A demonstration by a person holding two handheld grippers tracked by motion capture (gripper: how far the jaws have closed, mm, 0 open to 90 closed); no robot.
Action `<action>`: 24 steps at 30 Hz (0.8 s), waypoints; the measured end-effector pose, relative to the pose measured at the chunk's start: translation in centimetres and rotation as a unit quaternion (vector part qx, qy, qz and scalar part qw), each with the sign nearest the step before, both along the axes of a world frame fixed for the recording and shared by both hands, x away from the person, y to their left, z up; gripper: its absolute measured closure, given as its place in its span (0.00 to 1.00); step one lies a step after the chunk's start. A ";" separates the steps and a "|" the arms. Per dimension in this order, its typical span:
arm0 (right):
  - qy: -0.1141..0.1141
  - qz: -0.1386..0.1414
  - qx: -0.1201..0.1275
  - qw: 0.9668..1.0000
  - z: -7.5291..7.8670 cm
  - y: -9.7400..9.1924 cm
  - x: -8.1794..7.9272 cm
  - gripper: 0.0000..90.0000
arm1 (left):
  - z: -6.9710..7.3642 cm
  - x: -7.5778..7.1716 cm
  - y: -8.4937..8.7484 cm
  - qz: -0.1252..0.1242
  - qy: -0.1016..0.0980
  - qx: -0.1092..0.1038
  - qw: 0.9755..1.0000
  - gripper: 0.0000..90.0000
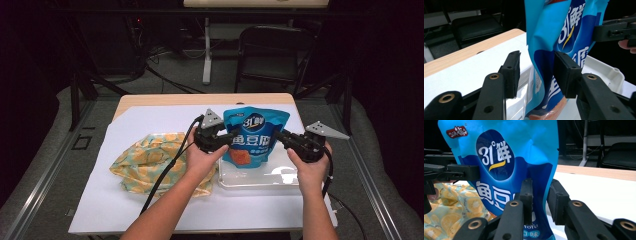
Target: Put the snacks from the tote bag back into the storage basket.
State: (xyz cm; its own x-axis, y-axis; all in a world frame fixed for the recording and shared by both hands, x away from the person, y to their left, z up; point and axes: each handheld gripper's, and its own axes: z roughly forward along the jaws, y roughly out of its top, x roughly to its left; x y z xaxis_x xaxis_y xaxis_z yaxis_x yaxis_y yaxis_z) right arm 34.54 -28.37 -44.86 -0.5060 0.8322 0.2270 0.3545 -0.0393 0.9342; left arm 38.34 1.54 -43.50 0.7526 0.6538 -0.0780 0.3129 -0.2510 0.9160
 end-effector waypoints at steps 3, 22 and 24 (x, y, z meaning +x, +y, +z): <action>-0.002 0.000 0.004 1.000 0.2 -0.1 -0.2 0.76 | 0.1 -0.1 0.1 0.000 0.000 -0.004 1.000 0.61; -0.029 -0.002 -0.023 0.999 1.7 0.4 -1.9 0.47 | 0.3 -0.4 0.7 -0.005 0.012 -0.026 1.000 0.49; -0.026 -0.003 -0.028 0.999 1.8 0.5 -2.2 0.47 | 0.4 -0.6 0.8 -0.007 0.010 -0.026 1.000 0.49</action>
State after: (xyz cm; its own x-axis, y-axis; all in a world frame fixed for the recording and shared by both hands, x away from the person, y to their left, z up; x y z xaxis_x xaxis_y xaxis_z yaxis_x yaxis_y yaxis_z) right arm 32.38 -27.84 -43.03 -0.5105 0.8462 0.1530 0.3045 0.0115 0.9524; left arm 37.78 2.33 -43.06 0.7602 0.6371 -0.1275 0.3287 -0.2078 0.9213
